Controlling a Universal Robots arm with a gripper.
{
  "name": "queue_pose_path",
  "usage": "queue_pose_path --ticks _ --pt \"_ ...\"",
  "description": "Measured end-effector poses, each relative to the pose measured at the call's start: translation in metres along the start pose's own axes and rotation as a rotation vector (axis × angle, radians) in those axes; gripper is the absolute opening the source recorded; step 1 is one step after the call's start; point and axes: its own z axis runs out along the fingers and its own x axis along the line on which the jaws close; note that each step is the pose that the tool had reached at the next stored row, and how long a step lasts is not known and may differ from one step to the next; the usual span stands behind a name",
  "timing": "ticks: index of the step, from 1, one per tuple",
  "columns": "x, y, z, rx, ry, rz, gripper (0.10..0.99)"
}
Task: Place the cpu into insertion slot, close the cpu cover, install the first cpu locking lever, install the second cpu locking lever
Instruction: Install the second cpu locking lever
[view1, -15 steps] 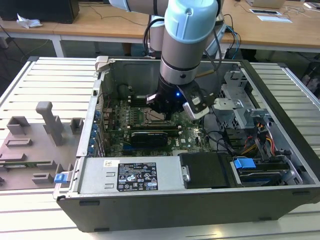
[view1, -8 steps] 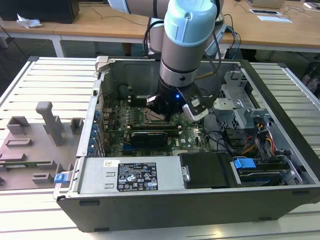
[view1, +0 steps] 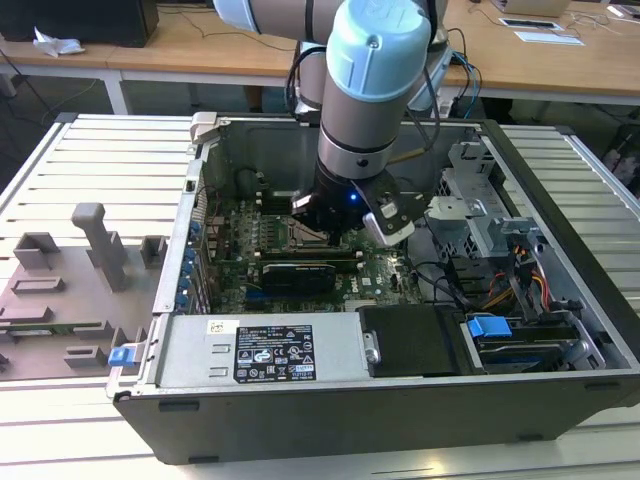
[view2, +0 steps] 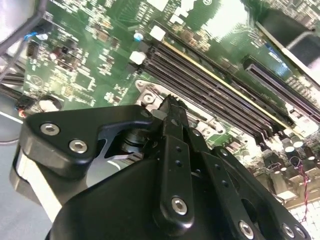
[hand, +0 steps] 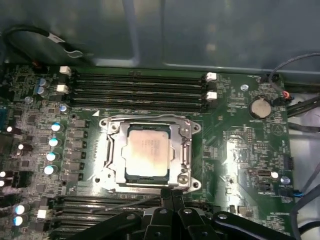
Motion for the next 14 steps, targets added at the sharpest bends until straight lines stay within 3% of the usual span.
queue_pose_path --ticks 4,9,14 --pt "0.0207 0.0 0.0037 -0.001 -0.0002 0.0 0.106" --pt "0.0366 -0.0022 0.0112 -0.004 0.0014 -0.007 0.106" --pt "0.0512 -0.0036 0.0161 -0.018 0.0036 -0.019 0.106"
